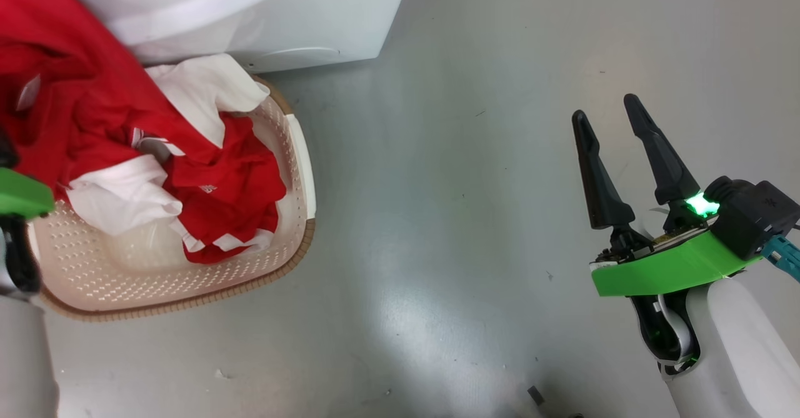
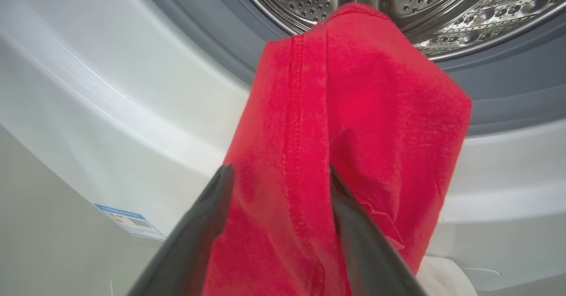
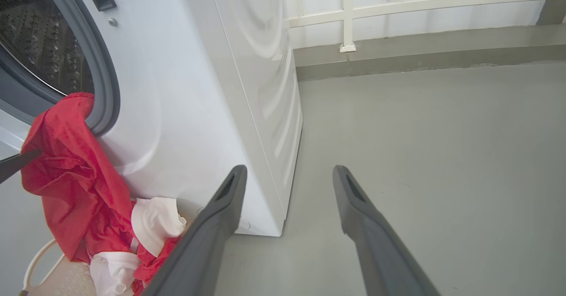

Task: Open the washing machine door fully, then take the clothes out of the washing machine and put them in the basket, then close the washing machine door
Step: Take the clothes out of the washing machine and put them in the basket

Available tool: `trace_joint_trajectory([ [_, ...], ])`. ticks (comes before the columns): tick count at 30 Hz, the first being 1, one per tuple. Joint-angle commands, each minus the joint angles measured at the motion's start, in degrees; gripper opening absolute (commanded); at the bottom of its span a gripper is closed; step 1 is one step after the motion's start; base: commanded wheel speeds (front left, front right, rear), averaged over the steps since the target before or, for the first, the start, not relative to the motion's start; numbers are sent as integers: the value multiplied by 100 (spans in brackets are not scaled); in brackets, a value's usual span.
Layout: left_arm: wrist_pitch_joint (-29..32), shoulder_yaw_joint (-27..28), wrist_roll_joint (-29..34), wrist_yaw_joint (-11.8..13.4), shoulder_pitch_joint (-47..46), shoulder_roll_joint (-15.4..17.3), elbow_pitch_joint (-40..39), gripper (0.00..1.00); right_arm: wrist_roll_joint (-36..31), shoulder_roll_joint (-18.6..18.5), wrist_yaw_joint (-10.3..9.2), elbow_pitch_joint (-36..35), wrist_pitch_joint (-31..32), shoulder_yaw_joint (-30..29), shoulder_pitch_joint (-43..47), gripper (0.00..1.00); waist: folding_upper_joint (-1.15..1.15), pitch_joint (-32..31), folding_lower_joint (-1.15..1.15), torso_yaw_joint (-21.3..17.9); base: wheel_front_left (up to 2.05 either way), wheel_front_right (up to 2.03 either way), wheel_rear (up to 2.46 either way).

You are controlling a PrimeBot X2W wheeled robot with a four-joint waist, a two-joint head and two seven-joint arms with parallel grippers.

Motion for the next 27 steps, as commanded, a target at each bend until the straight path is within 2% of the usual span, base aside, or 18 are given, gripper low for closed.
trace_joint_trajectory([
  [1,-28,152,82,29,-35,315,8,100,4,1,36,-117,-36,99,58,100,0,-6,0,-13,0,0,0],
  [3,-28,178,99,26,-158,376,193,100,2,1,36,-122,-36,90,62,100,0,-5,0,-22,0,0,0],
  [4,-28,189,104,17,-210,398,265,83,0,-1,36,-123,-36,88,61,100,0,-4,0,-27,0,0,0],
  [5,-28,189,114,2,-253,416,330,54,-2,-3,36,-125,-36,86,59,100,0,-2,0,-31,0,0,0],
  [6,-28,177,130,-27,-289,433,372,3,-4,-2,36,-128,-36,81,57,100,0,0,0,-35,0,0,0],
  [7,-28,160,140,-62,-316,437,397,0,-6,0,36,-131,-36,73,57,100,0,-2,0,-36,0,0,0],
  [14,-28,131,189,-195,-164,308,310,0,-17,7,36,-138,-36,34,79,100,0,-24,0,8,0,0,0],
  [21,-28,-65,260,-329,446,-105,-125,0,-20,3,36,-148,-36,1,78,100,0,-32,0,84,0,0,0],
  [27,-28,-491,314,-391,1009,-463,-220,0,-22,-12,36,-160,-36,-3,94,100,0,-27,0,129,0,0,0],
])
